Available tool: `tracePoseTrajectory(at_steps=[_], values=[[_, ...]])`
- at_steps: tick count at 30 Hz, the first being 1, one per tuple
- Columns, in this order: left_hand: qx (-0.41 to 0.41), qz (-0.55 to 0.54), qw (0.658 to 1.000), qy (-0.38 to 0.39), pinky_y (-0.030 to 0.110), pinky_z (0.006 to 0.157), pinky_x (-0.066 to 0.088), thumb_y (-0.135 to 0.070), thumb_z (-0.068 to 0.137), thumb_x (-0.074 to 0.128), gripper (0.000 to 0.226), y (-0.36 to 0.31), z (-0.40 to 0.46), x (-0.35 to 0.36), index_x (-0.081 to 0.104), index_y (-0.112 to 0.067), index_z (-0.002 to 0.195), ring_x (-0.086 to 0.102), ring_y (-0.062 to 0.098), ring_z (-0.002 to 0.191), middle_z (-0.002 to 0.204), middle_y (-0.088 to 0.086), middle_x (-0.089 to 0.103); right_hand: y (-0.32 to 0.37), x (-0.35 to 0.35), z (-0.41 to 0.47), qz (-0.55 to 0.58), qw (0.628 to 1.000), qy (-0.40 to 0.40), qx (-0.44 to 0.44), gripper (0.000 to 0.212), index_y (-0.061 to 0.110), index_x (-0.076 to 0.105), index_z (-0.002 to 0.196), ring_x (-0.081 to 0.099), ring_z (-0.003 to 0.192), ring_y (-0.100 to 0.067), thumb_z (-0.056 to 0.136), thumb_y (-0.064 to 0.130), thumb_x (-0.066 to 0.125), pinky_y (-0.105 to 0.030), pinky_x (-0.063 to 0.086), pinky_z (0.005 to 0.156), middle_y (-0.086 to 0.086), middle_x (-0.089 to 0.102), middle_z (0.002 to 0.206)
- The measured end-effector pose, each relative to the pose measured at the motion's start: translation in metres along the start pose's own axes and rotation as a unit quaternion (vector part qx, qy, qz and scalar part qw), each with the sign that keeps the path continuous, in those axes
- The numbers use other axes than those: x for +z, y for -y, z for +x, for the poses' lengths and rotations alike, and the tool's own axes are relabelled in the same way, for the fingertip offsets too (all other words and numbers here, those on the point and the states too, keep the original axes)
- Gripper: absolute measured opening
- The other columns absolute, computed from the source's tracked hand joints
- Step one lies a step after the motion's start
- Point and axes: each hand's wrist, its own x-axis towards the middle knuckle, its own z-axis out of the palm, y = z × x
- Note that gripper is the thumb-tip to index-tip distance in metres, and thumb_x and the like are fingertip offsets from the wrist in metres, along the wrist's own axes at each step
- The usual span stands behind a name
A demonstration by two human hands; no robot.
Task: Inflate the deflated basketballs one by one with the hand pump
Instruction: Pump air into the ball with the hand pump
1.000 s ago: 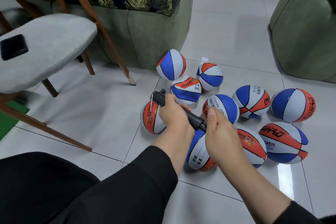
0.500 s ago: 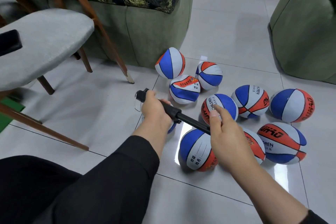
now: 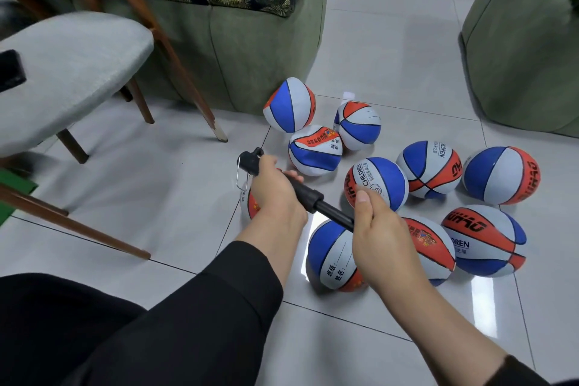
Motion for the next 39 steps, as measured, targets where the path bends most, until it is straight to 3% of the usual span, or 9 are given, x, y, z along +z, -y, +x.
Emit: tracePoseTrajectory(at_steps=[10,15,18,22,25,31,33,35,39], values=[[0.019,0.036,0.999,-0.003,0.032,0.065,0.052,-0.030,0.084,0.063,0.017,0.017,-0.002,-0.023,0.059,-0.014,0.080,0.054,0.019,0.045,0.051,0.000,0.056,0.013,0.035,0.004,0.036,0.997,0.061,-0.009,0.041,0.023,0.054,0.136,0.055,0.111,-0.026,0.110,0.040,0.029,-0.031,0.036,0.083,-0.002,0.060,0.107],[-0.011,0.064,0.998,0.022,0.030,0.059,0.046,-0.025,0.092,0.065,0.019,-0.010,0.027,-0.052,0.052,-0.014,0.083,0.047,0.019,0.046,0.051,0.002,0.050,0.007,0.058,0.006,0.021,0.984,0.173,-0.026,0.062,0.033,0.043,0.148,0.061,0.112,-0.017,0.098,0.067,0.030,-0.036,0.045,0.100,0.005,0.064,0.121],[-0.007,0.143,0.989,0.039,0.029,0.058,0.051,-0.030,0.093,0.068,0.021,-0.023,0.044,-0.072,0.055,-0.014,0.098,0.054,0.020,0.049,0.057,0.004,0.057,-0.005,0.065,0.021,0.030,0.991,0.133,-0.003,0.058,0.028,0.043,0.151,0.057,0.124,-0.018,0.102,0.059,0.036,-0.035,0.043,0.104,0.003,0.059,0.134],[0.021,0.219,0.975,0.041,0.039,0.076,0.059,-0.031,0.095,0.067,0.023,-0.026,0.059,-0.082,0.062,-0.012,0.107,0.067,0.025,0.069,0.075,0.008,0.070,-0.009,0.069,0.051,-0.029,0.994,0.105,-0.015,0.049,0.018,0.049,0.146,0.058,0.116,-0.022,0.105,0.045,0.044,-0.039,0.047,0.100,-0.004,0.060,0.128],[0.071,0.310,0.947,0.039,0.033,0.075,0.051,-0.030,0.097,0.065,0.016,-0.025,0.076,-0.088,0.063,-0.014,0.093,0.059,0.023,0.079,0.088,0.008,0.064,-0.006,0.079,0.080,-0.088,0.987,0.116,-0.062,0.040,0.014,0.054,0.140,0.057,0.120,-0.027,0.107,0.036,0.045,-0.038,0.045,0.098,-0.008,0.059,0.135],[0.107,0.452,0.883,0.067,0.029,0.068,0.041,-0.039,0.098,0.062,0.028,-0.025,0.122,-0.088,0.061,-0.012,0.089,0.053,0.020,0.079,0.087,0.005,0.056,-0.013,0.122,0.138,-0.230,0.933,0.219,-0.170,0.036,0.010,0.058,0.135,0.058,0.120,-0.032,0.109,0.028,0.042,-0.039,0.046,0.096,-0.012,0.062,0.133],[0.099,0.471,0.872,0.086,0.031,0.074,0.043,-0.043,0.098,0.061,0.031,-0.025,0.137,-0.080,0.063,-0.013,0.093,0.056,0.022,0.084,0.090,0.005,0.058,-0.025,0.144,0.155,-0.287,0.898,0.267,-0.201,0.040,0.008,0.052,0.143,0.048,0.136,-0.032,0.109,0.025,0.039,-0.040,0.041,0.109,-0.014,0.050,0.150],[0.101,0.484,0.863,0.102,0.030,0.076,0.043,-0.045,0.099,0.059,0.031,-0.024,0.150,-0.068,0.062,-0.015,0.092,0.056,0.021,0.084,0.090,0.003,0.058,-0.037,0.161,0.170,-0.332,0.869,0.294,-0.217,0.051,0.005,0.031,0.158,0.023,0.153,-0.029,0.109,0.019,0.039,-0.040,0.028,0.121,-0.013,0.018,0.169],[0.088,0.486,0.865,0.089,0.028,0.064,0.041,-0.043,0.100,0.057,0.034,-0.017,0.173,-0.050,0.061,-0.017,0.078,0.055,0.020,0.074,0.076,0.001,0.058,-0.037,0.180,0.191,-0.325,0.871,0.298,-0.218,0.065,0.010,0.010,0.163,0.002,0.158,-0.023,0.106,0.011,0.039,-0.044,0.020,0.125,-0.005,-0.006,0.171]])
